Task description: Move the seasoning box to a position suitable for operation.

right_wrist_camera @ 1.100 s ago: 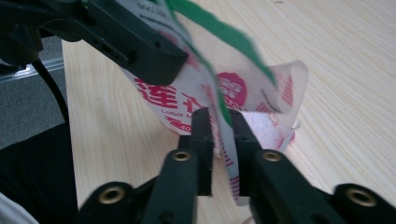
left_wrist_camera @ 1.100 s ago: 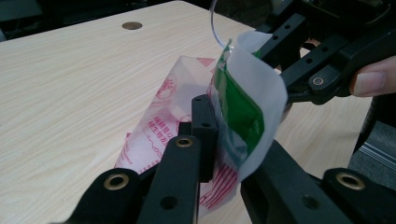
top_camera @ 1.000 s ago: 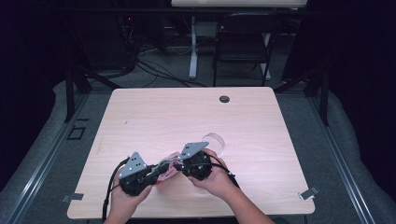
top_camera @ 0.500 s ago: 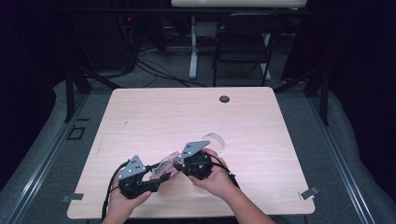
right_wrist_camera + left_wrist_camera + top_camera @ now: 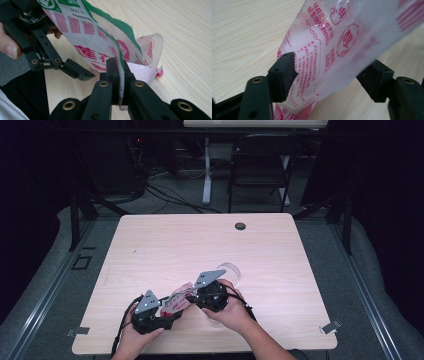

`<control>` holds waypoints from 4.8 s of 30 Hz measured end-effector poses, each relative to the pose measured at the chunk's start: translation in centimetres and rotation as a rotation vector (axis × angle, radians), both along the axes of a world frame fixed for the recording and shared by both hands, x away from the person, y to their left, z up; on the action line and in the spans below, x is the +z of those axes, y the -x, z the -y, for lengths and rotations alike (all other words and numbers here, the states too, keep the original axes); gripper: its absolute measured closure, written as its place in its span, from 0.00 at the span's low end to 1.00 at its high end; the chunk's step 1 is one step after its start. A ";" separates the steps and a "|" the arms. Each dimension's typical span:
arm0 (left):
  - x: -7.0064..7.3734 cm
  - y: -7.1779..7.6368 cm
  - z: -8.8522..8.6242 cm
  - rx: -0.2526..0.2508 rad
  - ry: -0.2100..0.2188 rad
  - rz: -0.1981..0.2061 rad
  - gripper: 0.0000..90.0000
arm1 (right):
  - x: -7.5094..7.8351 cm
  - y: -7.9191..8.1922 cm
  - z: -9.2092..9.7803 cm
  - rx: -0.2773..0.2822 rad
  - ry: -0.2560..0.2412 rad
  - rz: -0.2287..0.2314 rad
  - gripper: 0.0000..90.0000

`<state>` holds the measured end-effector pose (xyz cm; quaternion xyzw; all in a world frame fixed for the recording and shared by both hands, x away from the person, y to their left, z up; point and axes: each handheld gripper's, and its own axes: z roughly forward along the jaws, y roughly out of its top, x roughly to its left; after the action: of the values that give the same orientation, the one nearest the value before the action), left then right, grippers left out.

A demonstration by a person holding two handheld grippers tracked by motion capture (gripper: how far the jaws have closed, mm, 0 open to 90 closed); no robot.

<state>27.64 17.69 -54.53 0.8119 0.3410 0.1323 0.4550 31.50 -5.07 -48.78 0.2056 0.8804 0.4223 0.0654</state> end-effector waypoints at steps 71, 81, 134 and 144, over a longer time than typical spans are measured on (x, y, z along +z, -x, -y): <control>-3.9 -2.2 2.0 0.076 -0.220 0.036 0.61 | -0.3 0.6 0.9 -0.034 -0.030 0.032 1.00; -3.0 -1.7 2.2 0.077 -0.228 0.075 0.63 | 0.4 0.8 1.5 -0.031 -0.057 0.038 1.00; 2.1 -5.8 2.7 0.129 -0.269 0.282 0.64 | 1.9 4.1 9.6 -0.246 -0.181 0.148 0.62; 4.3 -6.6 4.1 0.069 -0.403 0.359 0.64 | 2.6 4.3 10.5 -0.269 -0.199 0.161 0.60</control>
<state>34.22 13.61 -50.20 0.8376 0.2492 0.3547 0.3325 27.15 -15.54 -46.22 0.2924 0.7908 0.5097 0.1711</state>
